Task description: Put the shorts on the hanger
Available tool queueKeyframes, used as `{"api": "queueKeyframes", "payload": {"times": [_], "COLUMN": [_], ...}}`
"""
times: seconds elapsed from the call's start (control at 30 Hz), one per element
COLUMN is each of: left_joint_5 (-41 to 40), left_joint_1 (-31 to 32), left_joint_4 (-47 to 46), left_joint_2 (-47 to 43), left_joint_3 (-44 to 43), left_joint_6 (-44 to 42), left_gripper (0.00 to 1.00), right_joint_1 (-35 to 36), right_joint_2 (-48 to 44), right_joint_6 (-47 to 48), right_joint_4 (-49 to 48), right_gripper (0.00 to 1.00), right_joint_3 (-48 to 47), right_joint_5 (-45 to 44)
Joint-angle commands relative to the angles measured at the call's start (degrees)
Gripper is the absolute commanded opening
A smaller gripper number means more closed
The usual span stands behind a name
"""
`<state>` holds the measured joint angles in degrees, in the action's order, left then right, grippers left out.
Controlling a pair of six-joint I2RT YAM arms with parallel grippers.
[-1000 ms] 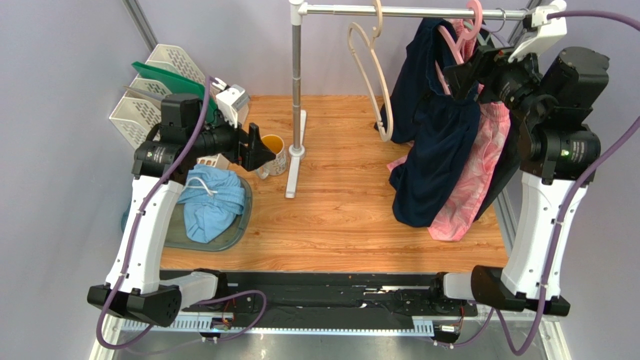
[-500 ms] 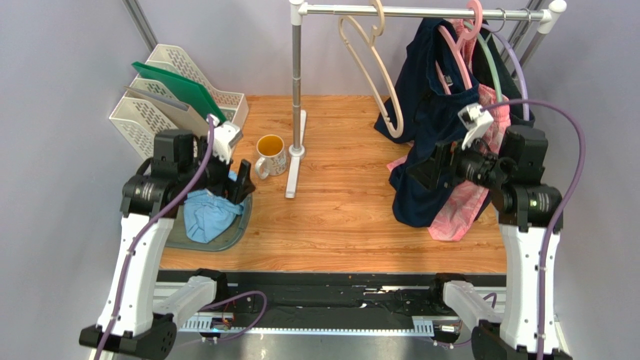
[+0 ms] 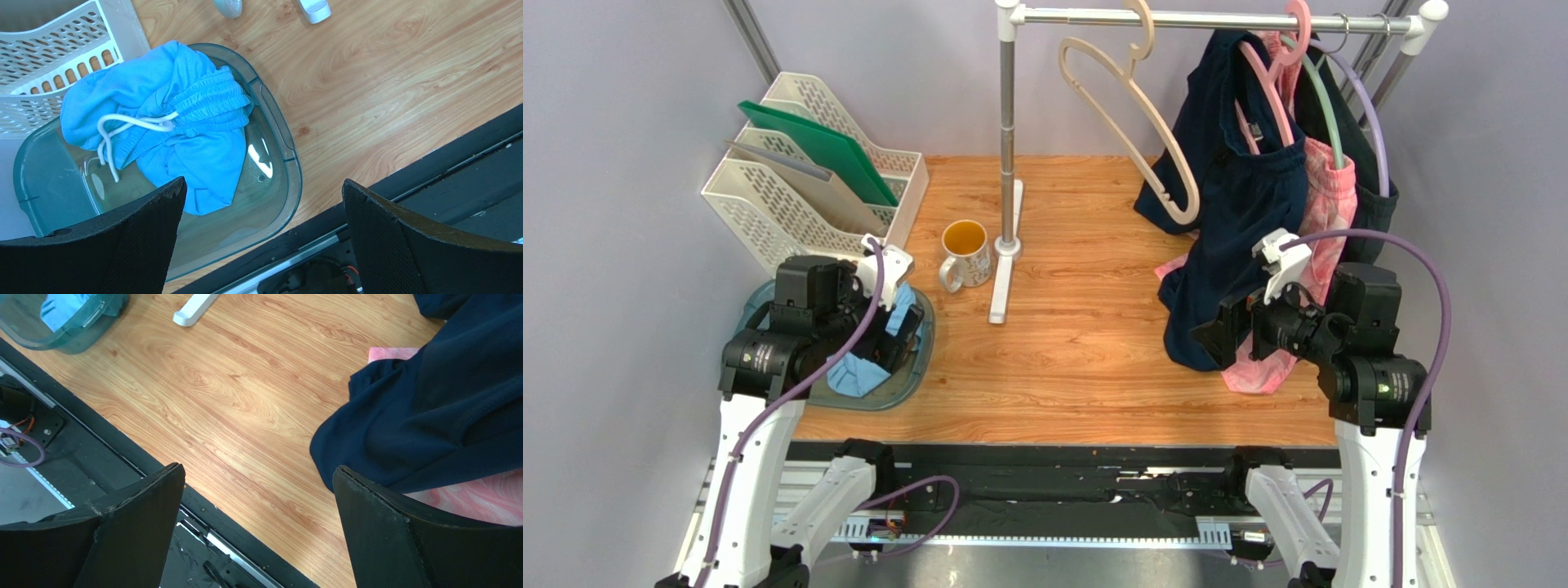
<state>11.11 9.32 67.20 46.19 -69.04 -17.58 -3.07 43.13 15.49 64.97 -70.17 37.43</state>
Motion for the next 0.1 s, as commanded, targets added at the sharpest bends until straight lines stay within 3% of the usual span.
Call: {"api": "queueKeyframes", "payload": {"times": [0.0,0.07], "left_joint_5": [-1.27,-1.27], "left_joint_1": [-0.27,-0.18], "left_joint_4": [-0.84,-1.28], "left_joint_2": [-0.05,0.73], "left_joint_3": [-0.13,-0.75], "left_joint_6": [-2.54,-2.54], "left_gripper": [1.00,0.99], "right_joint_1": [0.26,0.26], "right_joint_2": [-0.95,-0.77], "right_joint_6": [3.06,2.97], "right_joint_4": [-0.02,-0.02], "right_gripper": [0.96,0.96], "right_joint_3": [-0.32,-0.49], "right_joint_5": [-1.75,-1.66]}}
